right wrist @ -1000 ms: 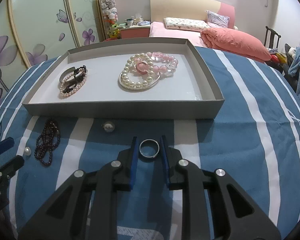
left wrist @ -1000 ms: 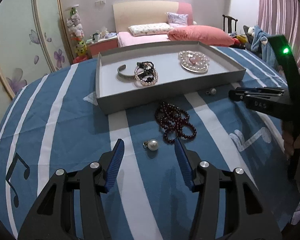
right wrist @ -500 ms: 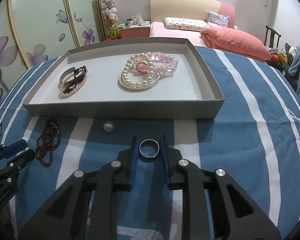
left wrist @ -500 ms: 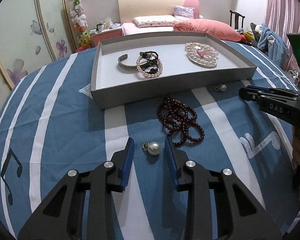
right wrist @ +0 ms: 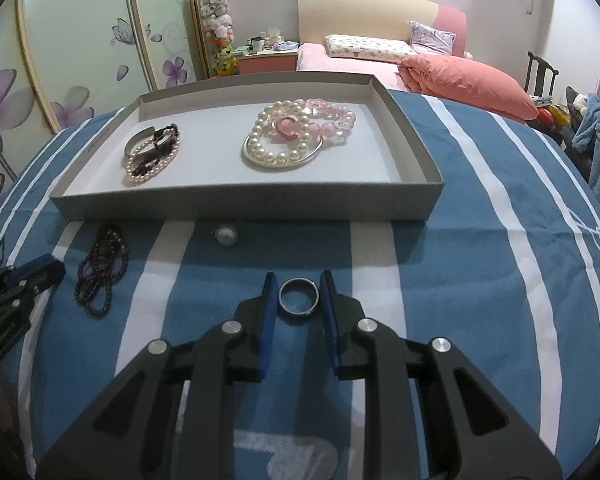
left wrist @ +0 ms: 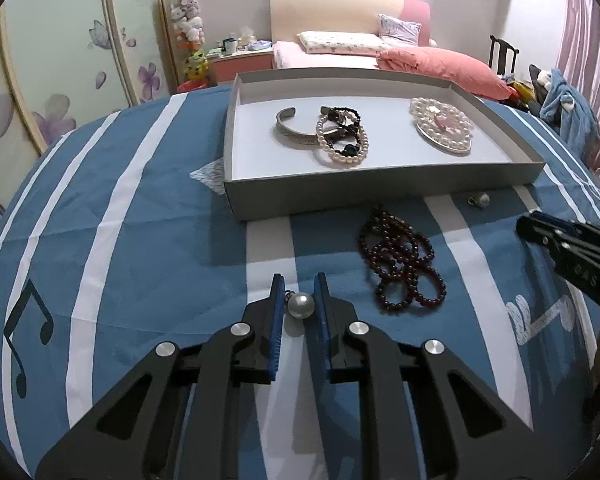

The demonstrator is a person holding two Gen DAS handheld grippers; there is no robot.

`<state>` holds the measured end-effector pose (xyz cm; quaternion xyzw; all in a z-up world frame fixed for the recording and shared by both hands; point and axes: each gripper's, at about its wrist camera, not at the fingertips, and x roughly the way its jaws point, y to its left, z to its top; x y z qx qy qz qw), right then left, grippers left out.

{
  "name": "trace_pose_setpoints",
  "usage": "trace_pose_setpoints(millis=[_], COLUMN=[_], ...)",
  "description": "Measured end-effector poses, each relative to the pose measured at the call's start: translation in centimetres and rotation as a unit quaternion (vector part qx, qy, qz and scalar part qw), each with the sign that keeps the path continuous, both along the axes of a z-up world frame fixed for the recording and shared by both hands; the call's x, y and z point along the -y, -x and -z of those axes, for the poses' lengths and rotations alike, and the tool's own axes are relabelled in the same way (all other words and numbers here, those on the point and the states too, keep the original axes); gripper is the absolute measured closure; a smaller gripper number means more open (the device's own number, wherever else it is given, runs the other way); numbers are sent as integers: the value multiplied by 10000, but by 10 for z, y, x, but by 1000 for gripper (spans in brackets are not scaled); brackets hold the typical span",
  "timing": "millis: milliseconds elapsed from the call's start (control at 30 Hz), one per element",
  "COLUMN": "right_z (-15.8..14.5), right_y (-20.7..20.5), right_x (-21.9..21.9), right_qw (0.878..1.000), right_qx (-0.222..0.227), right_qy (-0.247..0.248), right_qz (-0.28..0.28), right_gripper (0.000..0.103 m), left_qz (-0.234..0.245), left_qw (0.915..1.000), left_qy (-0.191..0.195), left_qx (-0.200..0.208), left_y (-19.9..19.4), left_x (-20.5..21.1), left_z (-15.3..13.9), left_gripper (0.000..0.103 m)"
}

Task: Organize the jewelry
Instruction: 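Grasp the silver ring with the right tool while the left tool grasps the pearl earring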

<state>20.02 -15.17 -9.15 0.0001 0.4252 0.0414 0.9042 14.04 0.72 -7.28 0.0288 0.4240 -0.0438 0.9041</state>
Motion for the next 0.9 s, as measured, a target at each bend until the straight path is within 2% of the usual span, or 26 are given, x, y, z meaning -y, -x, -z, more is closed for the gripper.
trace_pose_setpoints(millis=[900], right_z=[0], right_y=[-1], right_x=[1], right_qw=[10000], right_qx=[-5], right_qy=[0], right_qz=[7], right_gripper=[81], left_qz=[11], left_qw=[10000], left_qy=[15], left_qx=[-3], left_y=[1], left_x=[2], left_z=[0], left_gripper=[87])
